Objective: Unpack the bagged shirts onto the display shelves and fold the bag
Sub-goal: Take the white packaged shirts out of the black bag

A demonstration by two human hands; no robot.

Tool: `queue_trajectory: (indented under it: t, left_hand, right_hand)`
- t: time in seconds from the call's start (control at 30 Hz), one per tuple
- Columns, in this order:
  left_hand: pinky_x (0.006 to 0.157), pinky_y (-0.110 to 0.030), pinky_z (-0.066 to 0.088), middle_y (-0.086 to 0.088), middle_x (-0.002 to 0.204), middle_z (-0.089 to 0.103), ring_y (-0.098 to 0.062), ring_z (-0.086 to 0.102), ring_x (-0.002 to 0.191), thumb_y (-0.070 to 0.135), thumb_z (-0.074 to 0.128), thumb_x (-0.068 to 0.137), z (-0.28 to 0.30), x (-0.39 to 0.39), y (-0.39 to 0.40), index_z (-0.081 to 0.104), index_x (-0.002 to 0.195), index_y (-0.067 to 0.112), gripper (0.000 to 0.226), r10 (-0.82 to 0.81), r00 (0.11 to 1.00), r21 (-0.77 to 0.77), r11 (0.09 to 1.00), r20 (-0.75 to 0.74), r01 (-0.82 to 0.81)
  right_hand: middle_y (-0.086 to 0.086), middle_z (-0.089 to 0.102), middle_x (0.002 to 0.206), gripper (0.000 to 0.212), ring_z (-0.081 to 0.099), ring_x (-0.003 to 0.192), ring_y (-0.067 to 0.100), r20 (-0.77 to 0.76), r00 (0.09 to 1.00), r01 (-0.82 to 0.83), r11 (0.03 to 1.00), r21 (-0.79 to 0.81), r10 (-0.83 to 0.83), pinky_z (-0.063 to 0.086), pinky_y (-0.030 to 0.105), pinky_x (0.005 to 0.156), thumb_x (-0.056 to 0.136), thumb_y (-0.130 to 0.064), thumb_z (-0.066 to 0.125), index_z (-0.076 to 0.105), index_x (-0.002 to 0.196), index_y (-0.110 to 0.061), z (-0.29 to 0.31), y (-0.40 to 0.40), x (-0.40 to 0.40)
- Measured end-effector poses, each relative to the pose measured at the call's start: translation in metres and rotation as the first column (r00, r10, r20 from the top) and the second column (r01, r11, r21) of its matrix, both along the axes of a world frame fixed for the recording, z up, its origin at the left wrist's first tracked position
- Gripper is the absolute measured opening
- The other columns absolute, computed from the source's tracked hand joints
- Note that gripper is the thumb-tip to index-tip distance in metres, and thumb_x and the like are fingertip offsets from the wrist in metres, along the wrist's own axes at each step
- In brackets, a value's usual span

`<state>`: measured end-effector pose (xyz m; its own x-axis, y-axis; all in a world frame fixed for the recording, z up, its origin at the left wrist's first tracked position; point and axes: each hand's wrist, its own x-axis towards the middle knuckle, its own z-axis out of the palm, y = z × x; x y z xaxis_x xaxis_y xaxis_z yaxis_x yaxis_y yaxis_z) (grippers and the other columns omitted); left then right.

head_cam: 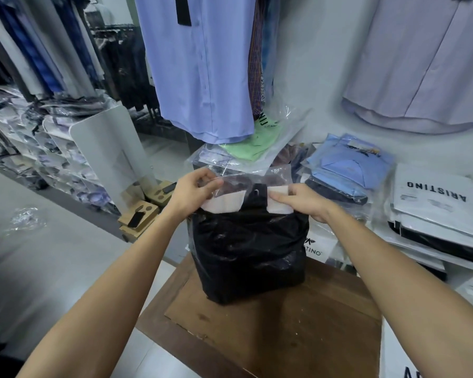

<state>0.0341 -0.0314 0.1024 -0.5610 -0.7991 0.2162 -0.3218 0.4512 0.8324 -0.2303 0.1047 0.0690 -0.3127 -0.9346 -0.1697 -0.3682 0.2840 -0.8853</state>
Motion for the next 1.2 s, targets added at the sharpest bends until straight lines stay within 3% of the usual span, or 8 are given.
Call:
queue_trajectory:
  t: [0.17, 0.3, 0.53, 0.73, 0.9, 1.0, 1.1, 1.2]
  left_hand:
    - [0.062, -0.017, 0.051, -0.004, 0.083, 0.068, 0.000, 0.060, 0.065, 0.039, 0.080, 0.086, 0.047, -0.003, -0.001, 0.071, 0.092, 0.020, 0.021, 0.123, 0.982, -0.086, 0.987, -0.145, -0.136]
    - [0.069, -0.021, 0.057, 0.000, 0.102, 0.073, -0.010, 0.072, 0.084, 0.045, 0.084, 0.080, 0.067, 0.002, -0.014, 0.063, 0.117, 0.021, 0.049, 0.212, 0.924, 0.221, 0.964, -0.318, -0.146]
    - [0.095, -0.043, 0.056, -0.004, 0.122, 0.074, -0.024, 0.073, 0.108, 0.042, 0.078, 0.086, 0.052, 0.008, -0.025, 0.056, 0.134, 0.022, 0.056, 0.004, 0.976, 0.449, 0.888, -0.218, 0.096]
    - [0.080, -0.030, 0.047, 0.007, 0.101, 0.071, -0.012, 0.064, 0.091, 0.052, 0.068, 0.091, 0.055, -0.005, -0.019, 0.070, 0.107, 0.023, 0.033, 0.264, 0.932, 0.408, 0.901, -0.248, -0.147]
    - [0.045, -0.020, 0.043, -0.001, 0.063, 0.054, -0.012, 0.049, 0.046, 0.070, 0.027, 0.100, 0.070, -0.009, -0.023, 0.054, 0.139, 0.022, 0.067, 0.218, 0.957, 0.723, 0.690, -0.189, -0.014]
    - [0.067, -0.043, 0.064, -0.028, 0.115, 0.070, -0.038, 0.076, 0.087, 0.084, 0.024, 0.090, 0.082, -0.014, -0.030, 0.038, 0.145, 0.029, 0.079, 0.163, 0.942, 0.819, 0.552, -0.293, 0.159]
    - [0.094, -0.069, 0.051, -0.042, 0.138, 0.051, -0.063, 0.059, 0.114, 0.078, 0.038, 0.091, 0.099, -0.017, -0.028, 0.038, 0.146, 0.012, 0.086, 0.171, 0.927, 0.866, 0.443, -0.334, 0.231]
    - [0.075, -0.034, 0.063, -0.016, 0.116, 0.065, -0.019, 0.078, 0.081, 0.028, 0.045, 0.107, 0.111, -0.027, -0.016, 0.057, 0.125, 0.005, 0.031, 0.169, 0.921, 0.771, 0.610, -0.351, 0.182]
  right_hand:
    - [0.004, 0.078, 0.110, 0.021, 0.074, 0.102, 0.020, 0.229, 0.972, 0.098, 0.968, -0.230, -0.044, 0.059, 0.037, 0.091, 0.095, -0.031, 0.070, 0.071, 0.112, -0.018, 0.037, -0.015, 0.004]
    - [0.007, 0.075, 0.114, 0.028, 0.071, 0.110, 0.024, 0.220, 0.970, 0.180, 0.918, -0.353, -0.105, 0.054, 0.045, 0.102, 0.094, -0.038, 0.070, 0.070, 0.112, -0.016, 0.068, -0.026, 0.008]
    - [0.001, 0.077, 0.099, 0.010, 0.074, 0.097, 0.020, 0.314, 0.940, 0.274, 0.848, -0.454, -0.136, 0.060, 0.036, 0.085, 0.098, -0.029, 0.067, 0.069, 0.100, -0.020, 0.110, -0.037, 0.016]
    - [-0.008, 0.078, 0.079, 0.009, 0.074, 0.073, 0.008, 0.420, 0.893, 0.384, 0.763, -0.521, -0.162, 0.058, 0.027, 0.065, 0.100, -0.026, 0.065, 0.067, 0.097, -0.017, 0.149, -0.040, 0.009]
    - [0.001, 0.074, 0.096, 0.012, 0.070, 0.083, 0.013, 0.312, 0.943, 0.284, 0.764, -0.579, -0.114, 0.059, 0.033, 0.077, 0.098, -0.025, 0.067, 0.068, 0.103, -0.015, 0.178, -0.041, 0.002]
    - [0.009, 0.073, 0.108, 0.044, 0.070, 0.095, 0.020, 0.303, 0.953, 0.197, 0.793, -0.577, -0.016, 0.059, 0.041, 0.088, 0.085, -0.036, 0.074, 0.066, 0.116, -0.006, 0.185, -0.034, 0.003]
    - [0.004, 0.075, 0.104, 0.053, 0.072, 0.091, 0.013, 0.242, 0.965, 0.051, 0.830, -0.556, 0.103, 0.058, 0.030, 0.081, 0.074, -0.038, 0.075, 0.066, 0.115, -0.006, 0.185, -0.020, -0.001]
    - [-0.008, 0.074, 0.094, 0.050, 0.070, 0.083, 0.004, -0.049, 0.984, -0.176, 0.893, -0.413, 0.171, 0.052, 0.022, 0.078, 0.078, -0.039, 0.078, 0.069, 0.118, -0.011, 0.184, 0.001, -0.011]
